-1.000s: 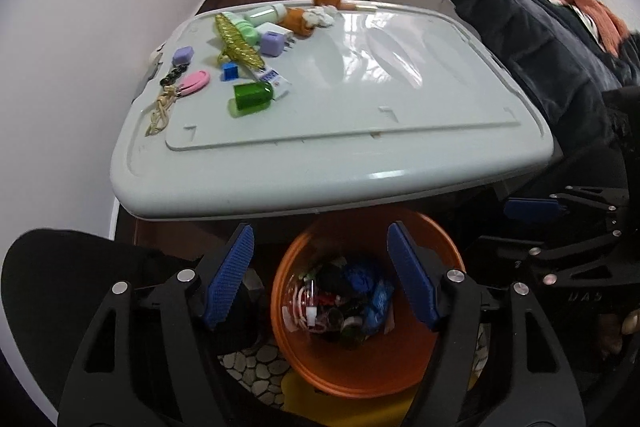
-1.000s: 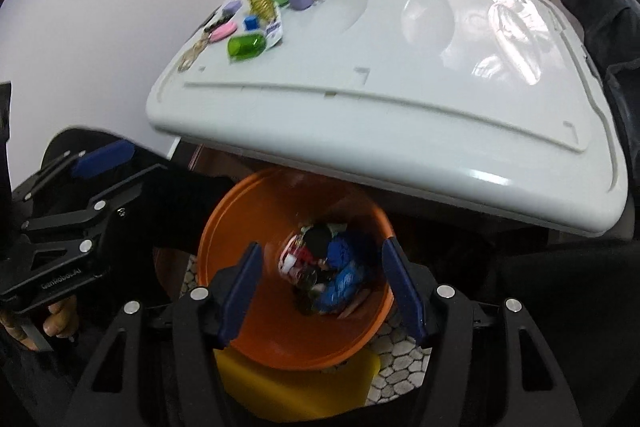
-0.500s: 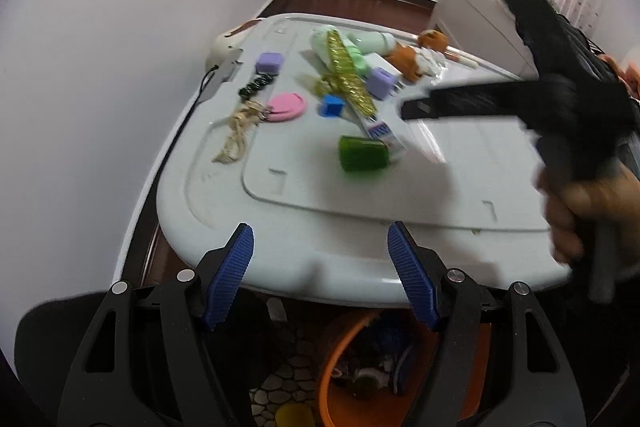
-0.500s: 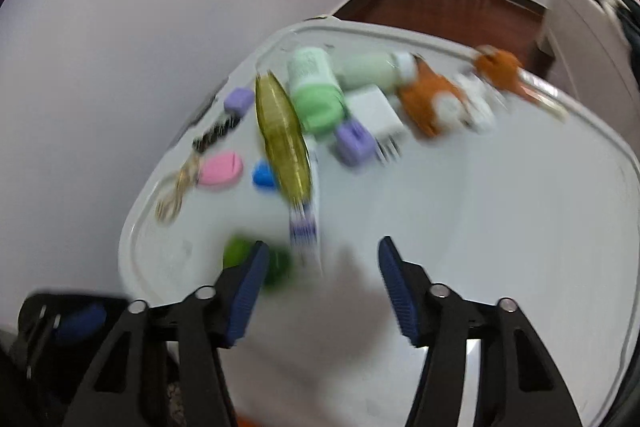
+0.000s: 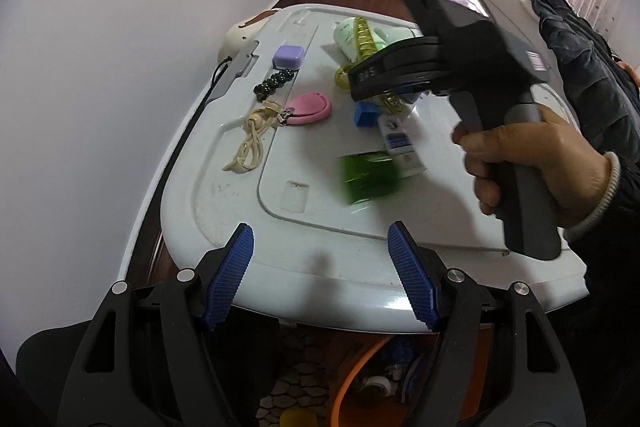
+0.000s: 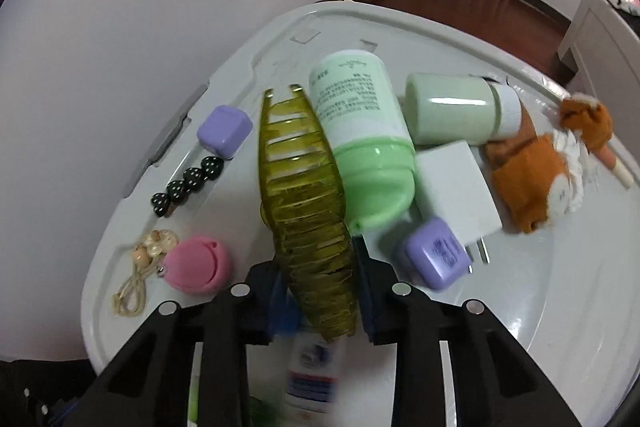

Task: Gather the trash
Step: 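Grasp the yellow hair clip with the right tool while the left tool grasps the green cup, then carry the hair clip and green cup over the orange bucket and open both tools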

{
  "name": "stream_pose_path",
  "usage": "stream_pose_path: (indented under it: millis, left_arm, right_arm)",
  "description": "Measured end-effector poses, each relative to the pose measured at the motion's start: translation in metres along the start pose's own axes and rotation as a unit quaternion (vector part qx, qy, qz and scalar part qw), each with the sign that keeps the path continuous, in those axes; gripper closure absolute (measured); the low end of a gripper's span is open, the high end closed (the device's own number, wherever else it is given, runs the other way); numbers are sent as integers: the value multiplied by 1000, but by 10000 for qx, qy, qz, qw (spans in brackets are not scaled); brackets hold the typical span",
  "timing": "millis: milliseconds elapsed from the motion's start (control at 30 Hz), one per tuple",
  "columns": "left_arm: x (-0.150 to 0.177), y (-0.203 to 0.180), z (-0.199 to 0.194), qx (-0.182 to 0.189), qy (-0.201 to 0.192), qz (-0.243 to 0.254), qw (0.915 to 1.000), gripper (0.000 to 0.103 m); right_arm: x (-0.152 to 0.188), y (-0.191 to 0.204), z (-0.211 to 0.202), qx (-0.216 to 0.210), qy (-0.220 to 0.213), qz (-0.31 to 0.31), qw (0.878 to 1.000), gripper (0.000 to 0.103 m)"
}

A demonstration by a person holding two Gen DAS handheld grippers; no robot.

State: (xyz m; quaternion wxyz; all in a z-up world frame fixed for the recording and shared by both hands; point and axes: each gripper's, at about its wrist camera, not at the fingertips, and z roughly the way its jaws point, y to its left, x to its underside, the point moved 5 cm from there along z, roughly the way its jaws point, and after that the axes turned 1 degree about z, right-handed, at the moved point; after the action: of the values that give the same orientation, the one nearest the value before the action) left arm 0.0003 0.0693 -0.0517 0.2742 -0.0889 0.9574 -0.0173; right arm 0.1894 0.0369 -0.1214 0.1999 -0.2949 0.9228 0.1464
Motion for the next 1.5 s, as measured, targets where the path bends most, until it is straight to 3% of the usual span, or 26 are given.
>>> stream_pose_path:
  millis: [300, 467, 700, 733, 833, 967, 1133, 1267, 1500]
  left_arm:
    - [-3, -13, 2, -42, -28, 163, 9999, 35]
    - [-8, -21, 11, 17, 100, 137, 9999, 35]
    - [-27, -35, 57, -443, 251, 334, 9981, 35]
    - [-29, -36, 69, -434, 311, 316, 9981, 37]
    - [-31, -39, 79, -464, 160, 371, 9981, 67]
    - [-28, -42, 75, -444, 161, 449, 9979, 67]
    - [-37, -44, 38, 59, -107, 347, 9993, 67]
    - [-41, -56, -16, 367, -565, 605, 9959, 67]
    - [-9, -74, -79, 763, -809, 1069, 9880, 67]
  right_arm:
    - [27, -38, -89, -251, -699, 292, 9968, 74]
    - [53, -70, -142, -125, -989, 531, 9936, 74]
    - [100, -104, -173, -61, -1107, 898, 9898, 74]
    - [101, -106, -172, -47, -1109, 913, 9896, 74]
    - [104, -113, -165, -87, -1068, 1050, 9887, 74]
    - [108, -117, -162, -108, -1046, 1105, 9883, 74]
    - [110, -113, -175, -112, -1155, 1061, 9876, 74]
    - [127, -102, -200, -145, -1256, 993, 9870, 74]
    - [182, -65, -231, -290, -1164, 896, 9887, 74]
